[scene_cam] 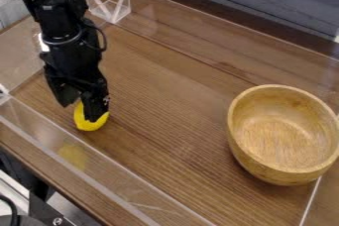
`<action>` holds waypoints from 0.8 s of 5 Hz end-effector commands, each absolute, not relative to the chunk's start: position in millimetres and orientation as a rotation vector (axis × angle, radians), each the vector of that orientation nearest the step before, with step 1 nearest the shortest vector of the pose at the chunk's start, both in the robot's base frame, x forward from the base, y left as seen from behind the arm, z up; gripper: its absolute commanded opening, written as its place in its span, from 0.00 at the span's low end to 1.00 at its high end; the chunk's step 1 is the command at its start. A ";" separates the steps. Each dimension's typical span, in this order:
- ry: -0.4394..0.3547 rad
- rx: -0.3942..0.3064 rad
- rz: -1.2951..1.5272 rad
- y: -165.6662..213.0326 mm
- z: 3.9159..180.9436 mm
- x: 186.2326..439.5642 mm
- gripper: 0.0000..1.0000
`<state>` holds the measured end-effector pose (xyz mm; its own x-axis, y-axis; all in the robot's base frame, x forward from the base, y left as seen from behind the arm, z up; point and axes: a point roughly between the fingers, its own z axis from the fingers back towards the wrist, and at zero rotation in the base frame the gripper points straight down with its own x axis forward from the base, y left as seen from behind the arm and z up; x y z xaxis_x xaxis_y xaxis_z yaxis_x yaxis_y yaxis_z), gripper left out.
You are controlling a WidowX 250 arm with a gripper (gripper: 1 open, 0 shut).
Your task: Put the lemon in the brown bowl
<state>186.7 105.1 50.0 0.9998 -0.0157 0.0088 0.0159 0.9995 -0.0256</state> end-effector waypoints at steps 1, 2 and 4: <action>-0.034 -0.020 0.000 108.3 52.6 190.8 1.00; -0.038 -0.027 0.005 107.5 52.5 192.5 1.00; -0.042 -0.034 0.011 106.4 46.3 194.5 1.00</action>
<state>190.6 103.3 41.0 0.9998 0.0058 0.0175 -0.0049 0.9989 -0.0464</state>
